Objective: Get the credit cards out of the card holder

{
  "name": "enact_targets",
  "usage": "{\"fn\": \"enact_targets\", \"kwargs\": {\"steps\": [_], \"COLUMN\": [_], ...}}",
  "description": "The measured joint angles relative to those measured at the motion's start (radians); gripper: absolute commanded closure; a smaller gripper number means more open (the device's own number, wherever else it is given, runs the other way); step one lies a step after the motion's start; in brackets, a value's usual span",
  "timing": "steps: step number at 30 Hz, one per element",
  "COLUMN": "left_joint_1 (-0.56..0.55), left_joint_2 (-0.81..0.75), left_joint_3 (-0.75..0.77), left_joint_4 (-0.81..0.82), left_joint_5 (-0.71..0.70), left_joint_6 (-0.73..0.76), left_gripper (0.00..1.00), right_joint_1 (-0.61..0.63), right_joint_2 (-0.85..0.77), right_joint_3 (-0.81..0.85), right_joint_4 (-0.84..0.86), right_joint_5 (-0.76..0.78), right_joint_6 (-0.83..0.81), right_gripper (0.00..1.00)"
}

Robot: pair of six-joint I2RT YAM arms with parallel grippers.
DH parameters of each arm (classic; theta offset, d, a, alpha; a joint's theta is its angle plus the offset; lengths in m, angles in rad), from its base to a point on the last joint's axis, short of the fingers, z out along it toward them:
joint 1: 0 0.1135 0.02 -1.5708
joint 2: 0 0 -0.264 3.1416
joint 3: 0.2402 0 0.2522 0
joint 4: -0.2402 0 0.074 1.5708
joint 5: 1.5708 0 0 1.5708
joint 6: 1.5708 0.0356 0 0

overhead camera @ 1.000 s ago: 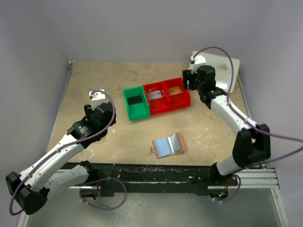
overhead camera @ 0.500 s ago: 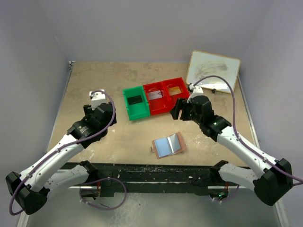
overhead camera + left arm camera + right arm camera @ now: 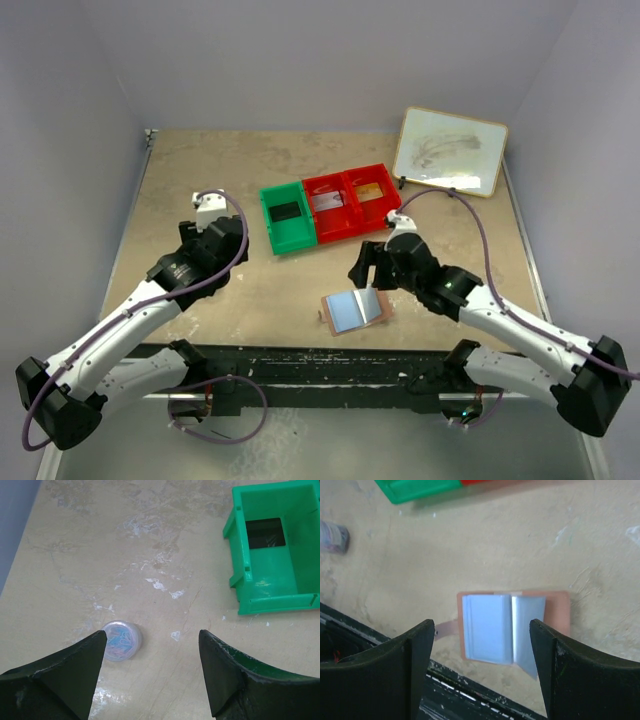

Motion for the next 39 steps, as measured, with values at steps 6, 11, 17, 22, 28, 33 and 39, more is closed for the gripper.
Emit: {"fn": "enact_targets", "kwargs": {"steps": [6, 11, 17, 22, 28, 33, 39], "left_joint_1": [0.000, 0.000, 0.000, 0.000, 0.000, 0.000, 0.000], "left_joint_2": [0.000, 0.000, 0.003, 0.010, 0.010, 0.018, 0.025], "left_joint_3": [0.000, 0.000, 0.000, 0.000, 0.000, 0.000, 0.000], "left_joint_4": [-0.002, -0.004, -0.005, -0.005, -0.005, -0.006, -0.006], "left_joint_5": [-0.009, -0.018, -0.027, -0.027, -0.028, -0.028, -0.028], "left_joint_6": [0.000, -0.001, -0.002, -0.003, -0.005, -0.005, -0.005], "left_gripper": [0.27, 0.27, 0.27, 0.26, 0.26, 0.26, 0.26], "right_joint_1": [0.161, 0.273, 0.337, 0.342, 0.342, 0.342, 0.342], "right_joint_2": [0.130, 0.274, 0.382, 0.477, 0.544, 0.602, 0.662], "right_joint_3": [0.007, 0.048, 0.077, 0.114, 0.146, 0.189, 0.211], "right_joint_4": [-0.051, -0.101, -0.104, -0.109, -0.144, -0.164, -0.157], "right_joint_5": [0.083, 0.145, 0.163, 0.175, 0.187, 0.195, 0.207], "right_joint_6": [0.080, 0.156, 0.207, 0.219, 0.225, 0.217, 0.202], "right_gripper": [0.20, 0.21, 0.21, 0.19, 0.18, 0.17, 0.18]}}
